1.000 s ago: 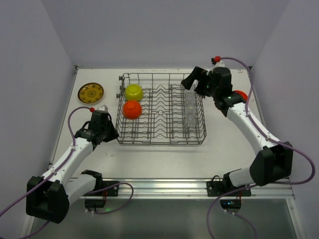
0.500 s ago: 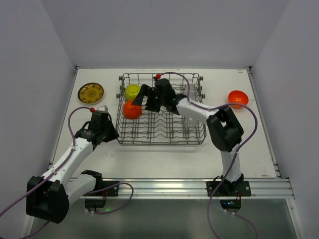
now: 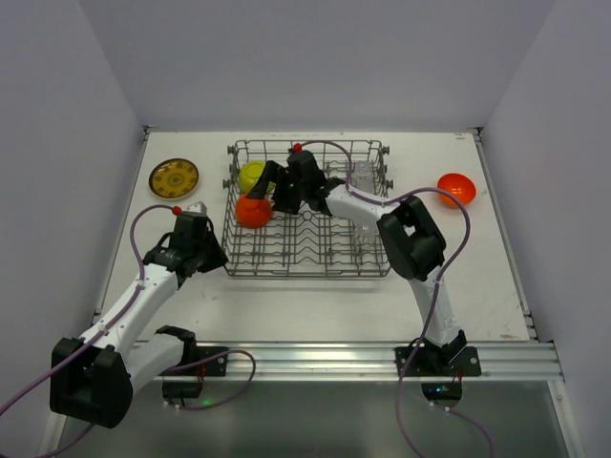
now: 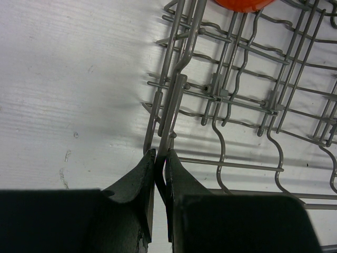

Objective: Unload the mixed dishes from the dish rack

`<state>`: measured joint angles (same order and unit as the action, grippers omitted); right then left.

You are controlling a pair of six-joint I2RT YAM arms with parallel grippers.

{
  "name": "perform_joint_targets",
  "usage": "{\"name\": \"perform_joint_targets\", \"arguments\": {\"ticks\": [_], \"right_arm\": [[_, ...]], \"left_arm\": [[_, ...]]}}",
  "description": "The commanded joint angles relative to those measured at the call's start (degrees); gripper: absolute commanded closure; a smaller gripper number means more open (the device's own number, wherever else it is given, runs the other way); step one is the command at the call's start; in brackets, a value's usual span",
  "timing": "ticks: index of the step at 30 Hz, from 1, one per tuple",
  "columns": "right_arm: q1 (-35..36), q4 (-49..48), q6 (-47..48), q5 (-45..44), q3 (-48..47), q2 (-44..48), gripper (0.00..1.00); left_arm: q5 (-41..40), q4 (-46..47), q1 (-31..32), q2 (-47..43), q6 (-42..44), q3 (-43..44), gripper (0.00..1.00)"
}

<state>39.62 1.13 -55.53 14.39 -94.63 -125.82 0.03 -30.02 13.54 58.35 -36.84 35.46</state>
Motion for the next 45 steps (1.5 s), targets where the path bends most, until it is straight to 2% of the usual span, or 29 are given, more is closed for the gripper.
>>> {"name": "perform_joint_targets", "arguments": {"ticks": [1, 11, 18, 34, 45], "right_arm": [[-0.15, 0.89, -0.28, -2.26, -3.02, -1.44, 0.01], [-0.33, 4.94, 0.24, -5.78, -5.92, -3.99, 0.01], [-0.33, 4.85, 0.25, -3.06, -7.76, -6.63, 0.01], [-1.12, -7.53, -2.48, 7.14, -5.31, -8.48, 0.02], [-1.12, -17.91, -5.29, 8.89, 2.96, -3.03, 0.09]], "left_arm": [[5.68, 2.51, 1.4, -0.07, 1.95, -0.92, 1.0], [5.59, 2.42, 1.66, -0.07, 1.86, -0.92, 1.0], [5.59, 2.42, 2.02, -0.16, 1.95, -0.92, 1.0], [5.42, 2.34, 2.63, -0.25, 1.86, -0.92, 1.0], [4.8, 1.98, 2.63, -0.25, 1.51, -0.83, 1.0]]}}
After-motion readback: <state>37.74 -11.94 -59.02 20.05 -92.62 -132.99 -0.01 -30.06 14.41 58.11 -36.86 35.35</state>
